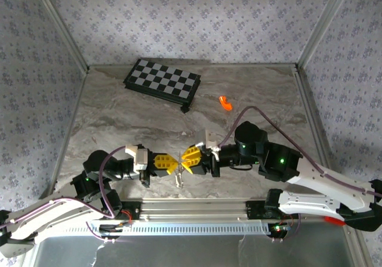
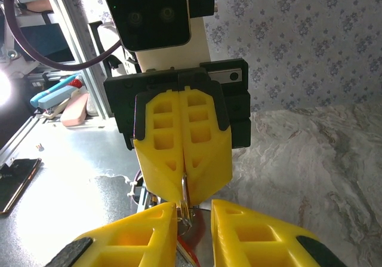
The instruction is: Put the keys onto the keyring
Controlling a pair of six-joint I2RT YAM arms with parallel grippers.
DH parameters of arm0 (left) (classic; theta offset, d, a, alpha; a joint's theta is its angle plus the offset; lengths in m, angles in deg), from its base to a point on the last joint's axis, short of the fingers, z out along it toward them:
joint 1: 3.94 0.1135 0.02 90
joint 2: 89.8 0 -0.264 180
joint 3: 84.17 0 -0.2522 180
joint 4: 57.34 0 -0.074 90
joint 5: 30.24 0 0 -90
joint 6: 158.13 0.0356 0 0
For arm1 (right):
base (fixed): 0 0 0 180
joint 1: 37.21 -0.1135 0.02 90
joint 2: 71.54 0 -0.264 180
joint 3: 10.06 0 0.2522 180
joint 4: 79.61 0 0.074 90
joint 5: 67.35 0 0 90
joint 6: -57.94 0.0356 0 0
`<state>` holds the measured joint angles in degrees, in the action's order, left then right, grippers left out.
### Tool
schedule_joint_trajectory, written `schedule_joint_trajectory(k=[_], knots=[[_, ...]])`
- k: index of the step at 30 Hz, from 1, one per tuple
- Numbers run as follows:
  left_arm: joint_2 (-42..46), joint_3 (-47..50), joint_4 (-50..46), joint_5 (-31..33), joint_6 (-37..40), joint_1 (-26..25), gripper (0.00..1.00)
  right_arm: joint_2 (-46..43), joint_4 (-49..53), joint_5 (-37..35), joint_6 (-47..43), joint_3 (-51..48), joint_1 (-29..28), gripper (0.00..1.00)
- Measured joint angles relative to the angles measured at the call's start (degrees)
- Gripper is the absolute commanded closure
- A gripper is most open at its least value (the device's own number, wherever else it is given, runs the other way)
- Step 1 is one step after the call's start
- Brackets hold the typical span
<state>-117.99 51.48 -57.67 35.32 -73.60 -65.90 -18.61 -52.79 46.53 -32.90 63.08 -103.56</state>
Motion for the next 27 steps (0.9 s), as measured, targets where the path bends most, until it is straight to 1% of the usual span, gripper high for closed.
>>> schedule_joint_trajectory(k=[7,13,16,18,19,23,24,25,27], knots=[[-0.04,0.0,-0.15,0.26,0.0,0.0,1.0,0.72,-0.07,0.39,0.07,-0.48,0.0,0.86],[-0.04,0.0,-0.33,0.76,-0.02,0.0,1.0,0.85,0.0,0.52,0.02,-0.52,0.0,1.0],[-0.04,-0.04,-0.52,0.98,0.02,0.0,1.0,0.85,0.07,0.35,-0.22,-0.52,0.0,1.0],[-0.11,-0.76,-2.47,1.4,0.48,-0.07,1.0,0.87,0.74,-0.02,-0.68,-0.5,0.0,1.0],[-0.31,-1.44,-4.02,1.77,0.92,-0.11,0.98,1.01,1.51,-0.31,-1.07,-0.24,0.0,1.0],[-1.25,-5.38,-10.95,4.7,3.21,-0.35,0.76,2.69,6.62,-2.25,-2.86,3.34,-0.02,1.0],[-1.29,-6.38,-12.48,5.64,3.8,-0.37,0.72,3.1,8.28,-2.71,-3.48,4.39,-0.07,1.0],[-1.62,-7.65,-14.4,6.82,4.59,-0.37,0.68,3.48,10.6,-3.41,-4.24,5.79,-0.07,1.0],[-1.66,-10.1,-18.12,9.18,5.97,-0.37,0.66,4.2,14.6,-4.7,-5.55,8.52,-0.07,1.0]])
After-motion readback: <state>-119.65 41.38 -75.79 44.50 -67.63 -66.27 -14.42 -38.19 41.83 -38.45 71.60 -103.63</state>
